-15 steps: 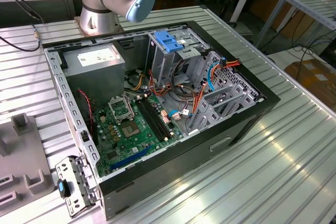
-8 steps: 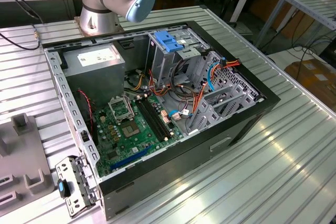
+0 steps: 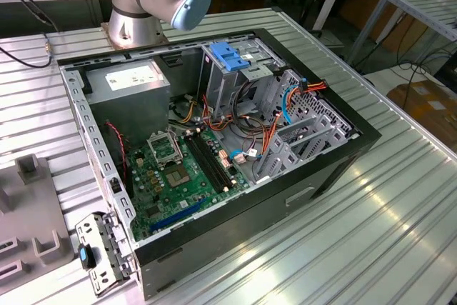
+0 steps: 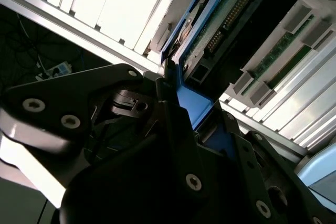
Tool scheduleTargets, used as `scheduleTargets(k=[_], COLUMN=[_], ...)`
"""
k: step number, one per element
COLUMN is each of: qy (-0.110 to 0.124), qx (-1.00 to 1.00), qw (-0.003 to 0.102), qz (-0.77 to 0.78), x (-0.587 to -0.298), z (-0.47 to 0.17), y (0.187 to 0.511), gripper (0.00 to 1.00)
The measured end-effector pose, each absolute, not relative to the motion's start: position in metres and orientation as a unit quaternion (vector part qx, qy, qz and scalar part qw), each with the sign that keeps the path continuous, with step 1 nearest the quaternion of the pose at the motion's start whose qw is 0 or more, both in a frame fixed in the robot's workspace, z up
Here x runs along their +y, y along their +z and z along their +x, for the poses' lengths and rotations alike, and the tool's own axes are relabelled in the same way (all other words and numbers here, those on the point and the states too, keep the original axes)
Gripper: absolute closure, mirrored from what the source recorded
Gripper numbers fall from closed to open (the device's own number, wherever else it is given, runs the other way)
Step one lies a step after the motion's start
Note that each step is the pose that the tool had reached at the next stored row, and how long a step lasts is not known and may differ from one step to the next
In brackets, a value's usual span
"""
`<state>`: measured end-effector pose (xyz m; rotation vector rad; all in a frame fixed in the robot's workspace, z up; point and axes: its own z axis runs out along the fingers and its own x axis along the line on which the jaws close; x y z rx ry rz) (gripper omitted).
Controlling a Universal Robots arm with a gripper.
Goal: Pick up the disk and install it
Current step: 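Pick up the disk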
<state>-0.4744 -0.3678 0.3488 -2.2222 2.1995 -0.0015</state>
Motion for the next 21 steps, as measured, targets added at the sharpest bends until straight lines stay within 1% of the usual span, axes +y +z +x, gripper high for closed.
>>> scheduleTargets(k=[21], qy=[0.0], qx=[0.703], qw=[0.008], qz=[-0.711], x=[-0.3677], z=[-0.4744], y=[0.3582], gripper=[0.63])
